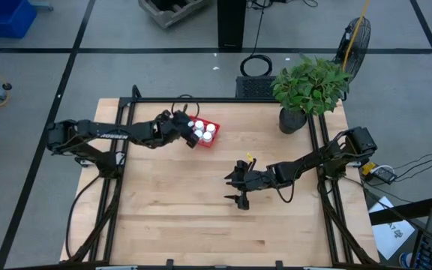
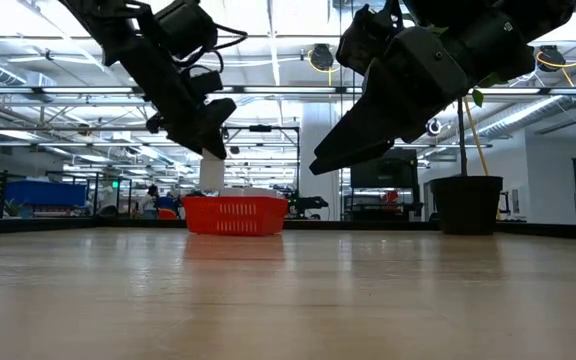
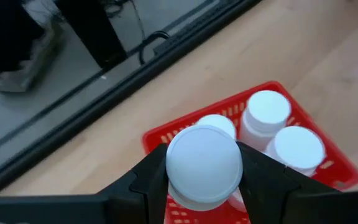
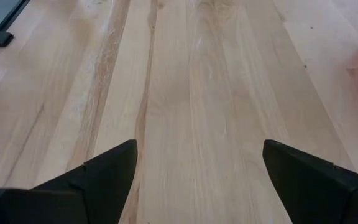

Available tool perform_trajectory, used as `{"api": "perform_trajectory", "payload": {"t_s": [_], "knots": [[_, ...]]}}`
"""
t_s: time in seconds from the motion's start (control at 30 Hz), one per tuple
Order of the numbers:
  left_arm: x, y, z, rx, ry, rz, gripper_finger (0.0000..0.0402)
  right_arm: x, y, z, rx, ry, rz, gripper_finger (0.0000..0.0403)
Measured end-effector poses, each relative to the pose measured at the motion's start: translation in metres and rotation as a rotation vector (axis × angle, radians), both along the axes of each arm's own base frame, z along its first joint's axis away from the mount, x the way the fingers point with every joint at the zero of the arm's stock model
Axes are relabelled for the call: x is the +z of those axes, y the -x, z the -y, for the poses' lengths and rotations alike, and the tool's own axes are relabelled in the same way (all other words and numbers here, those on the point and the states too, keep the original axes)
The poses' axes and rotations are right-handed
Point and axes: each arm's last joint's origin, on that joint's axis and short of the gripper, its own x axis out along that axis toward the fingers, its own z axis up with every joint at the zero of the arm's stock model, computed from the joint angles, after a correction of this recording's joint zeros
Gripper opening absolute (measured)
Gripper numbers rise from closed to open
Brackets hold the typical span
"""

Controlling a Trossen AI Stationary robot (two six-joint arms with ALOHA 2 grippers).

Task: Pick and place pill bottles into a basket
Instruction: Put the white pill bottle into the orange basket

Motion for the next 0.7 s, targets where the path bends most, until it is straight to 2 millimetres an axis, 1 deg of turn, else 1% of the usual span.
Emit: {"api": "perform_trajectory", "payload": {"t_s": [0.1,0.2,0.27,0.37,0.47,0.57,0.7], "knots": [[-0.001,0.001,-0.006,-0.004,0.038,0.018,0.0163,0.000,0.000,0.000,0.000,0.000,0.001,0.0338],[-0.012,0.001,-0.009,0.012,0.044,0.010,0.0163,0.000,0.000,0.000,0.000,-0.001,0.003,0.0336],[-0.020,0.002,-0.009,0.006,0.050,0.004,0.0163,0.000,0.000,0.000,0.000,-0.001,0.003,0.0334],[-0.025,0.002,-0.008,-0.014,0.056,0.071,0.0163,0.000,0.000,0.000,0.000,-0.002,0.005,0.0334],[-0.034,0.007,-0.008,-0.027,0.088,0.090,0.0163,-0.002,0.002,0.001,0.000,-0.005,0.017,0.0334],[-0.039,0.010,-0.009,-0.021,0.101,0.108,0.0163,-0.005,0.005,0.001,-0.001,-0.008,0.027,0.0334],[-0.045,0.015,-0.012,-0.016,0.159,0.102,0.0163,-0.007,0.006,0.002,-0.005,-0.014,0.027,0.0334]]}}
